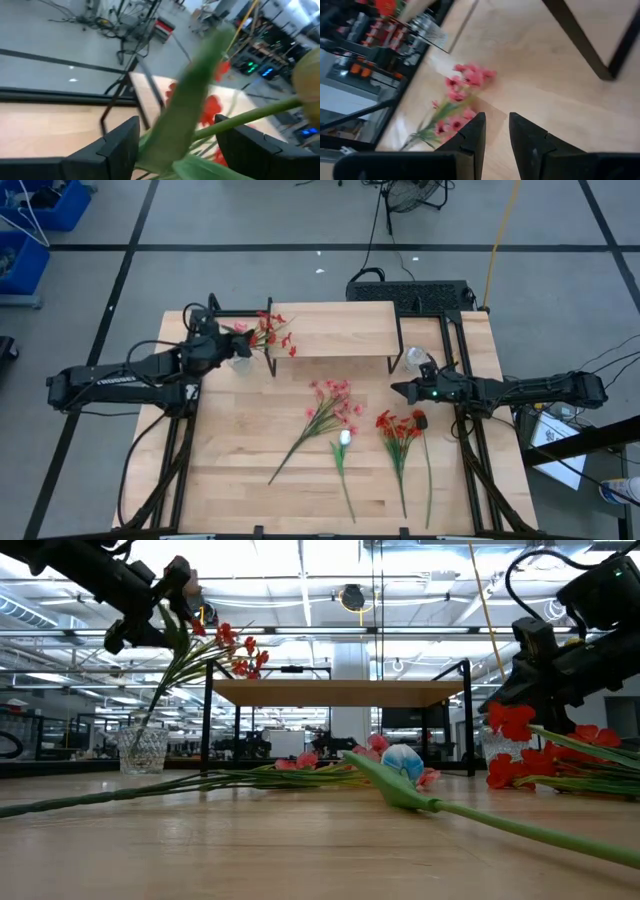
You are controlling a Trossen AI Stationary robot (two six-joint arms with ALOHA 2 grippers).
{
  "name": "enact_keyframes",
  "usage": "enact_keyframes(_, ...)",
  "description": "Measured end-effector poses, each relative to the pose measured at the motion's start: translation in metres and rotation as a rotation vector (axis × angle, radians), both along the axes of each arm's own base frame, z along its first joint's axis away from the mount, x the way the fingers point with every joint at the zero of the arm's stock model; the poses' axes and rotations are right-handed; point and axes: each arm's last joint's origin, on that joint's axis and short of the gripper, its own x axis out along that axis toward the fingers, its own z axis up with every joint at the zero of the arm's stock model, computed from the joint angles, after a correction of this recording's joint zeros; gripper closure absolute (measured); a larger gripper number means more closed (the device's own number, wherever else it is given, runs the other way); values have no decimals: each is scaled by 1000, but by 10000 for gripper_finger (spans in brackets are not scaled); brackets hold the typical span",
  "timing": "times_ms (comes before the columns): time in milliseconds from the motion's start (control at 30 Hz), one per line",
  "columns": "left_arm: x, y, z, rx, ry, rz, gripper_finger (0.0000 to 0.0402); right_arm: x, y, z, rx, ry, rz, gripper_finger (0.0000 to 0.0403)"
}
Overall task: Pick and place flowers into a vace then onto a shelf
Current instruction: Put the pink flower into the left transparent vase
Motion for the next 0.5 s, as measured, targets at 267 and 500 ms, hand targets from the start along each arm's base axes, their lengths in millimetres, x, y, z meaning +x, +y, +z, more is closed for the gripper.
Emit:
enact_keyframes(267, 3, -2, 6, 4, -68, -47, 135, 2, 1, 3, -14, -27, 51, 326)
enact_keyframes(500, 2, -6, 17, 64, -143, -69, 135, 3, 2, 8, -43, -78, 81, 326)
